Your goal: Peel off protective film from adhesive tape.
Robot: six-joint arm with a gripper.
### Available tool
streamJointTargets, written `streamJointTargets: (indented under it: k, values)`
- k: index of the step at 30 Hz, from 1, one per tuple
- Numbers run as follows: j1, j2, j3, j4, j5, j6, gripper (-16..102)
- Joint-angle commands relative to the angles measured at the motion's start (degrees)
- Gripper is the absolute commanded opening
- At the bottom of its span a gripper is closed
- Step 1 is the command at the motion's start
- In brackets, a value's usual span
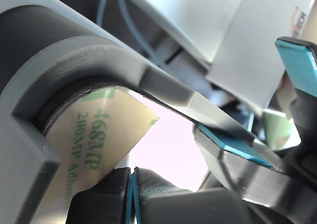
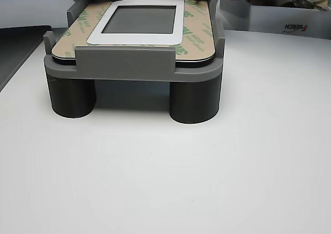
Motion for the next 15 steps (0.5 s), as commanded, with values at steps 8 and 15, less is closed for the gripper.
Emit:
streamJointTargets:
  k: [8,15]
  values:
    - [-0.3,2.5,-1.1,1.0,0.0,-0.4,-11]
    - [-0.3,3.0,-0.2,0.7,-0.1,-0.6,-11]
